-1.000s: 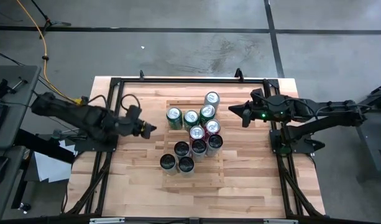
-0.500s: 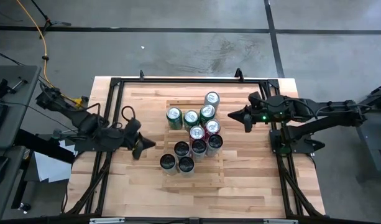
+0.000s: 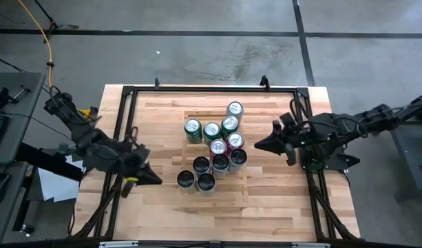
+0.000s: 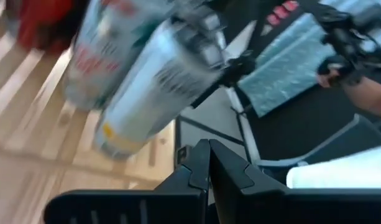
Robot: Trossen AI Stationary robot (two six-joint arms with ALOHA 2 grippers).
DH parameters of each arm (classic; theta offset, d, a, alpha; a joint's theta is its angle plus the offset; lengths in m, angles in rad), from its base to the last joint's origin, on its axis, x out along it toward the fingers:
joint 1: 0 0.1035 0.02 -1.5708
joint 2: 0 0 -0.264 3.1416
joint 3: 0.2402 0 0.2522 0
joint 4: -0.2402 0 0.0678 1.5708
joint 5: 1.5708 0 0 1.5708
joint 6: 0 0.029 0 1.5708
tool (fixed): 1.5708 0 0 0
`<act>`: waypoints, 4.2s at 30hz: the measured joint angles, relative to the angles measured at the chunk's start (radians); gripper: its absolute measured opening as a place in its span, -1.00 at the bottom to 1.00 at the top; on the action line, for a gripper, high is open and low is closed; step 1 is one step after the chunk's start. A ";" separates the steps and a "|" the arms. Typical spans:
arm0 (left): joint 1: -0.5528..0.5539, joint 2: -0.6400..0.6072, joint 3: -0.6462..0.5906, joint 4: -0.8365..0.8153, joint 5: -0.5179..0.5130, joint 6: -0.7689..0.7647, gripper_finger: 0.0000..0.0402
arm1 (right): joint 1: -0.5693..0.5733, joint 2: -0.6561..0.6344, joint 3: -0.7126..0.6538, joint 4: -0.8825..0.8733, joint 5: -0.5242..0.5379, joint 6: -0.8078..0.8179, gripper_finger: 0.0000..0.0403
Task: Place canned beverage on shelf
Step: Adjust the soda cans
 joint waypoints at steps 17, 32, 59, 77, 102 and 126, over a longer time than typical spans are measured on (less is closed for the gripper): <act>-0.007 -0.138 0.122 -0.009 -0.338 0.387 -1.00 | 0.323 0.595 0.808 -0.415 0.453 -0.464 -1.00; -0.007 -0.061 0.121 -0.009 -0.391 0.204 -1.00 | 0.470 0.947 1.168 -0.571 0.388 -0.351 -0.79; -0.007 -0.062 0.121 -0.016 -0.285 0.239 -1.00 | 0.461 1.097 1.192 -0.637 0.859 -0.121 0.75; -0.007 -0.062 0.121 -0.016 -0.285 0.247 -1.00 | 0.393 1.153 1.191 -0.680 0.953 -0.077 0.75; -0.007 -0.062 0.121 -0.016 -0.285 0.268 -1.00 | 0.328 1.158 1.191 -0.784 0.835 -0.012 0.71; -0.007 -0.062 0.121 -0.016 -0.285 0.268 -1.00 | 0.440 1.147 1.335 -0.962 0.732 0.008 0.16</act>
